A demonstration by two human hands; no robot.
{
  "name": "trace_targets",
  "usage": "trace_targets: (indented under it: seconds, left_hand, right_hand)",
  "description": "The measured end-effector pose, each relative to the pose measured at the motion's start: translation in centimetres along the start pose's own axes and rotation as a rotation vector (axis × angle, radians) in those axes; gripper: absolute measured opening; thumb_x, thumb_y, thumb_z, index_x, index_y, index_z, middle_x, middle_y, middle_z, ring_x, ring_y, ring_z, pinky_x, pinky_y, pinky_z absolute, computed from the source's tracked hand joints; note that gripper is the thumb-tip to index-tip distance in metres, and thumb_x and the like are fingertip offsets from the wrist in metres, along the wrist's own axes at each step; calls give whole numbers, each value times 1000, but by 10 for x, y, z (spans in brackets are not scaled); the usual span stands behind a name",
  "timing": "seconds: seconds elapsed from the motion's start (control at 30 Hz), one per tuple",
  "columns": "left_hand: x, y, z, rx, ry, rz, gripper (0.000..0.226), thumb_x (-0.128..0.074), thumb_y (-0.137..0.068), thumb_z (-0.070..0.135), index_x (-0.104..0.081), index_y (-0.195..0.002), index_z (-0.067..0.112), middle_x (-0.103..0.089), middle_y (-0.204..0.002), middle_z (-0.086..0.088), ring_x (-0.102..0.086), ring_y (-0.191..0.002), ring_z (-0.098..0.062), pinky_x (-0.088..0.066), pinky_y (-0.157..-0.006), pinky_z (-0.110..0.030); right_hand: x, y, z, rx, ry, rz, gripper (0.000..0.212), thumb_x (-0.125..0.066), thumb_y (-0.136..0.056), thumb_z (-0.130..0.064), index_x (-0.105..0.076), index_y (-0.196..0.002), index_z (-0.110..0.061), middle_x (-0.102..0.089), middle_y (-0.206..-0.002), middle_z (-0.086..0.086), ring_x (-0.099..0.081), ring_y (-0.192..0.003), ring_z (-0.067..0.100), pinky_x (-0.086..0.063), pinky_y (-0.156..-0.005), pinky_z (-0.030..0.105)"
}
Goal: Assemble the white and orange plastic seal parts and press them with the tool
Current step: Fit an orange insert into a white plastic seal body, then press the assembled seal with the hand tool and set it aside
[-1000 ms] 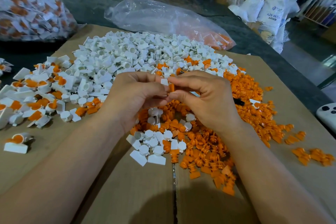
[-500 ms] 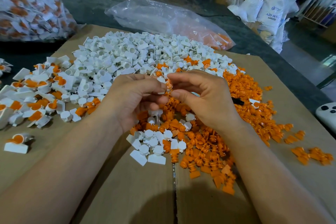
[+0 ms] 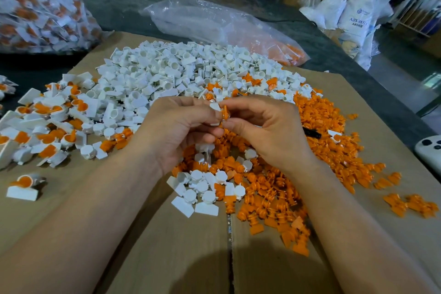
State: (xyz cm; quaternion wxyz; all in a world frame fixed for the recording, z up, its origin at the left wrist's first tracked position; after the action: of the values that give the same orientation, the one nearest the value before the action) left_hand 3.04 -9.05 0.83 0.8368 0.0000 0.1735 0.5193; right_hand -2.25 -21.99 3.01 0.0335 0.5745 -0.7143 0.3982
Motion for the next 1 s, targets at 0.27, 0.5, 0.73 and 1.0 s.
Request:
trace_targets:
  seconds: [0.27, 0.5, 0.73, 1.0]
  left_hand:
    - [0, 0, 0, -39, 1, 28, 10, -64, -73, -8, -61, -68, 0, -63, -50, -9, -59, -41, -13, -47, -37, -17]
    - [2, 0, 2, -57, 42, 44, 15, -64, -75, -7, -60, -64, 3, -59, -45, -4, -59, -43, -13, -46, -37, -17]
    - [1, 0, 3, -67, 63, 33, 13, -64, -75, -7, -59, -68, 2, -59, -44, -2, -62, -44, -12, -47, -39, -15]
    - [1, -2, 3, -89, 77, 19, 13, -64, -75, -6, -59, -67, 3, -60, -46, -3, -63, -46, -12, -46, -39, -14]
  right_hand:
    - [7, -1, 1, -99, 43, -25, 37, -74, -73, -15, -60, -106, -27, -64, -90, -15, -63, -85, 0, -51, -79, 16]
    - [58, -6, 37, -482, 517, -74, 46, -69, -77, -38, -58, -119, -21, -62, -112, -4, -55, -96, 5, -38, -77, 16]
    - [50, 1, 46, -621, 747, -423, 82, -65, -64, -62, -44, -132, -21, -47, -132, 3, -45, -118, 20, -40, -91, 34]
    - [43, 2, 50, -610, 844, -450, 87, -67, -67, -60, -36, -138, -19, -41, -140, 3, -39, -125, 22, -36, -91, 34]
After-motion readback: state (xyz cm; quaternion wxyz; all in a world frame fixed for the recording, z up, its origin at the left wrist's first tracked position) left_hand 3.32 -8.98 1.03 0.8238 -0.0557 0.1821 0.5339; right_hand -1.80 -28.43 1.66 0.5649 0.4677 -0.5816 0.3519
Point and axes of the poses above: each hand's wrist, its own y-axis away from the middle knuckle, its own x-axis out of the back of the hand, z = x × y, the point moved 4 cm from there along -y, towards the middle knuckle
